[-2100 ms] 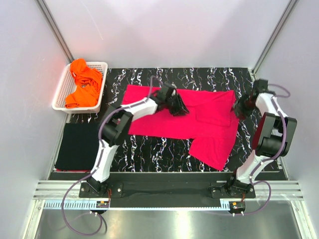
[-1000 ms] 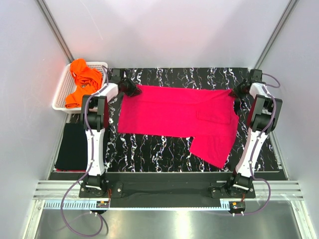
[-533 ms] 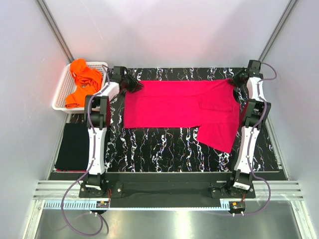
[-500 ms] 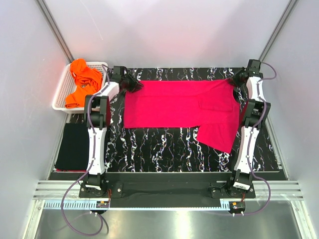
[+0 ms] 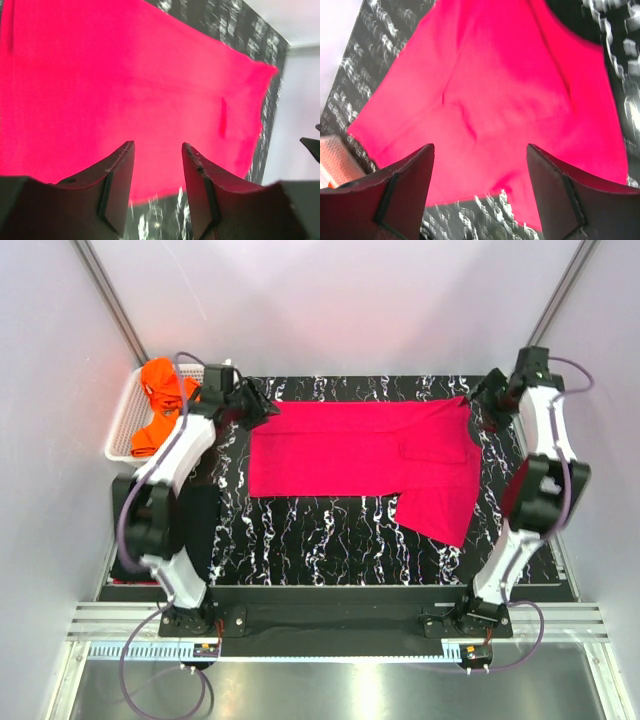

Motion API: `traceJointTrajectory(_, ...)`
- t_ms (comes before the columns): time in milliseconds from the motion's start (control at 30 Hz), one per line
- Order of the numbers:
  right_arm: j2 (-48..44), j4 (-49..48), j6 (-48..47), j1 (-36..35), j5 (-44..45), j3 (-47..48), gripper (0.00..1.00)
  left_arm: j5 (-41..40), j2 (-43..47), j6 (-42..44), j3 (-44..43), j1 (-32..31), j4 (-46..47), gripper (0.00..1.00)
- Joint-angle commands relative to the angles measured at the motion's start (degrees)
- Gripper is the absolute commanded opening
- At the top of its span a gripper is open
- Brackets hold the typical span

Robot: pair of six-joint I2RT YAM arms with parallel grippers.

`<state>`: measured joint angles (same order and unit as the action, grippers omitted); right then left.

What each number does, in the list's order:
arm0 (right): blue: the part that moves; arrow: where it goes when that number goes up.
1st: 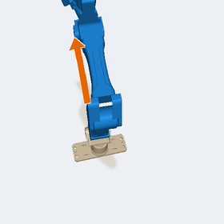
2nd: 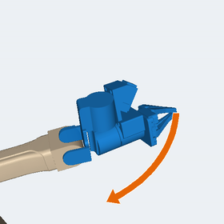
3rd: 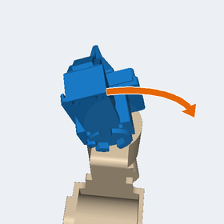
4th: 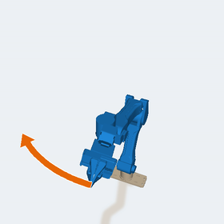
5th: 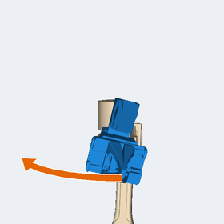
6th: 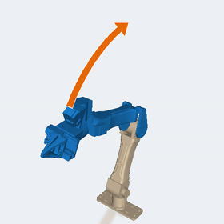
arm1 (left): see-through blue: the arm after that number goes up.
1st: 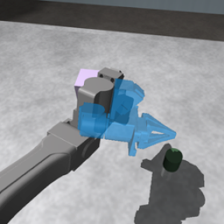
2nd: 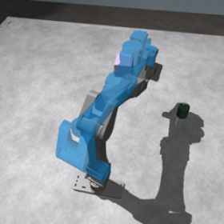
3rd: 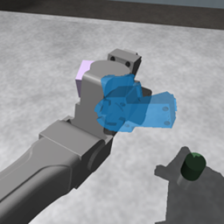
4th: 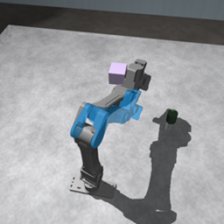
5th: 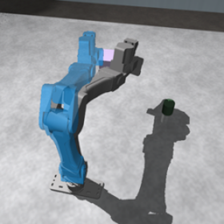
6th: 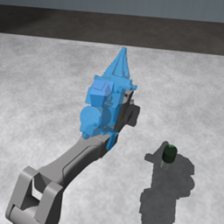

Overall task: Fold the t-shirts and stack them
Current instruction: Fold the tshirt

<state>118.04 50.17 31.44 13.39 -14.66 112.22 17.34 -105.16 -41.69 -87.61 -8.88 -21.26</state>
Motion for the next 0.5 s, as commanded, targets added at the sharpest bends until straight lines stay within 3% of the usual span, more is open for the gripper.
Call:
traceJointTrajectory(0, -12.89, -0.42, 0.20, -0.55, -1.87, -17.14, 0.82, -9.75, 14.50, 3.11, 9.63, -1.31, -8.17, 0.51)
traceJointTrajectory(200, -31.54, -2.36, 0.99, -2.84, -1.25, -38.80, 0.84, -18.73, 28.77, -2.25, 29.13, -1.92, -14.07, 0.53)
traceJointTrajectory(467, -46.92, 1.24, 0.20, -2.93, 2.61, -51.40, 0.83, -19.63, 21.42, -4.71, 30.66, -2.01, -13.64, 0.46)
